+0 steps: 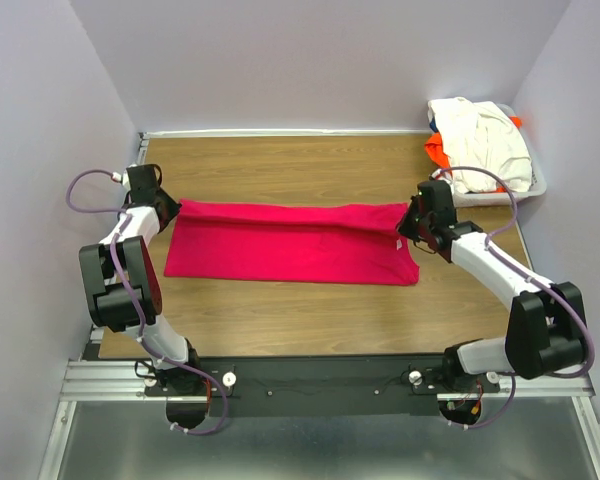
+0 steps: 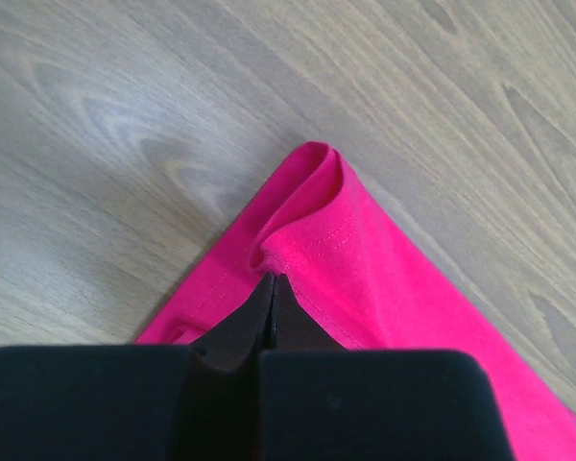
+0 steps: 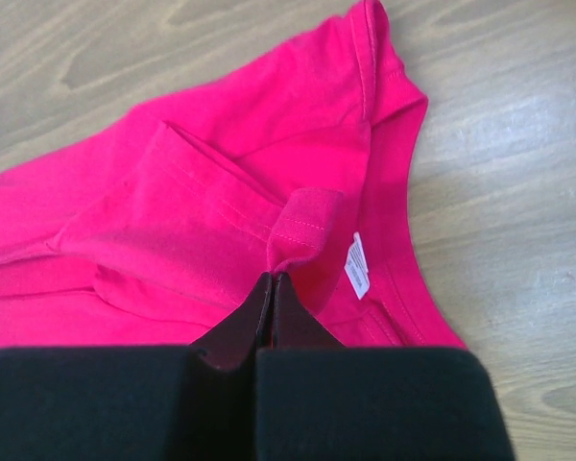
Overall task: Fold and stack the t-shirts
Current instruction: Fold the tshirt
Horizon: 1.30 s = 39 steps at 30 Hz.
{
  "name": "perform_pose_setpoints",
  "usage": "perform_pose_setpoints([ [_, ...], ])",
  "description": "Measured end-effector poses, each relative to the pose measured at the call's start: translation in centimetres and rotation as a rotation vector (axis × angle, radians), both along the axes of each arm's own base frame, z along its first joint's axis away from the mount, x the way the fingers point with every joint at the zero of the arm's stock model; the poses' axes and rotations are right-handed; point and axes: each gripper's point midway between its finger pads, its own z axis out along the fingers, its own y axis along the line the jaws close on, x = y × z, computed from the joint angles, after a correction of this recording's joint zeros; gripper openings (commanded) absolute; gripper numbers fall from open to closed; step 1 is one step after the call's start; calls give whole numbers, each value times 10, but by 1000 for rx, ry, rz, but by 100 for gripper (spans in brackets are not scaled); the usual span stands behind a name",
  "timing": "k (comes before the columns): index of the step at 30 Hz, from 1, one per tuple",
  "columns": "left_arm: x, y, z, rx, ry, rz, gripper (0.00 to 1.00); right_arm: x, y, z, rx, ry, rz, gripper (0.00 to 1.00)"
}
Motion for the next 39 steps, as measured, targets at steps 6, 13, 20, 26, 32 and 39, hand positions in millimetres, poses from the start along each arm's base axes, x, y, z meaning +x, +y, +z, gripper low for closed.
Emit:
perform_pose_setpoints([
  [6,-4,-2,-6,-9,12,0,1,-9,3,-14,18,28,9,5],
  [13,-23,-9,-29,-59,55,2,45,-15,4,-24,32,56,13,40],
  [20,-39,-4,-26,-77,50,29,59,-17,8,-23,40,53,36,54],
  [26,-24,-2,9,-58,-40,24,58,1,10,-15,24,35,44,53],
  [32,-6,-24,31,-49,-89,-47,57,59,23,-19,-5,30,59,52],
  [39,7,-78,49,-38,-122,-227,57,82,34,-58,-41,103,128,49],
])
